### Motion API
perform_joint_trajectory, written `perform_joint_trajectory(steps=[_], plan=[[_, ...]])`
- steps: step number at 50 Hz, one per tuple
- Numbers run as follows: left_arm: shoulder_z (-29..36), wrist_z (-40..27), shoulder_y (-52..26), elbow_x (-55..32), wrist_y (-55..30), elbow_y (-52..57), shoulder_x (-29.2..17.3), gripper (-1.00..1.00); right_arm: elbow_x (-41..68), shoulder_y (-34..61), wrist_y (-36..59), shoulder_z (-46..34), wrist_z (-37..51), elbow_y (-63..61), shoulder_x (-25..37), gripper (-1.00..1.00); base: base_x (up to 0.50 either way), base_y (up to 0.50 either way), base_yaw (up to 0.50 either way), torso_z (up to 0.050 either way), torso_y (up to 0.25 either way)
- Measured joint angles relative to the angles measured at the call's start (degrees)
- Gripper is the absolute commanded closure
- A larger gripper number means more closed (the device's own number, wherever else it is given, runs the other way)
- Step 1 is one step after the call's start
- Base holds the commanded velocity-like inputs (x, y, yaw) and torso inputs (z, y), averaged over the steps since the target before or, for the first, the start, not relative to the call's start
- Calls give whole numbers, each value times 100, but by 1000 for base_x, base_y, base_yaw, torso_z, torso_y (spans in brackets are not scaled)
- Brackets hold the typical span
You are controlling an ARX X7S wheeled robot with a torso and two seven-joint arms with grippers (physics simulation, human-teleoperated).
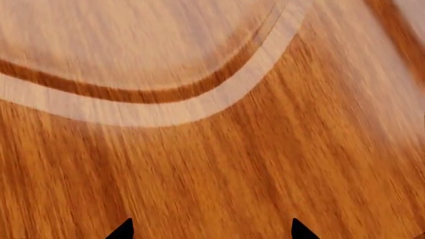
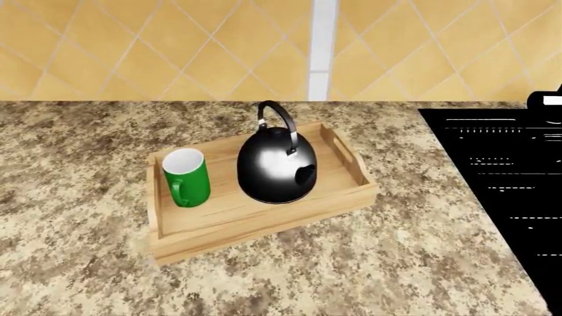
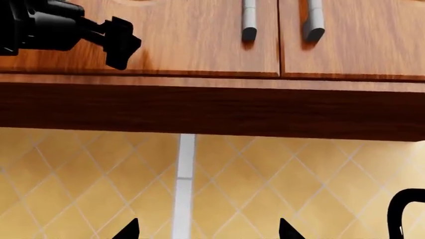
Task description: Pick the kettle from the counter and place it on the tray. Then pick the mug from the cabinet and place it on the tray. Then close the cabinet doors.
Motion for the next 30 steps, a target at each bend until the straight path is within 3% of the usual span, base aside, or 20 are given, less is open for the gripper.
perform_joint_trajectory(steps=[12,30], plan=[[-16,123,51,-128,156,81,-121,-100,-31,-42,97,-14,0,3,-128,-100,8,-2,-4,0,0],[-930,242,-200,-1993,1003,325,-844,-100,-372,158,160,-476,5,-15,-335,-100,1,-1,-1,0,0]])
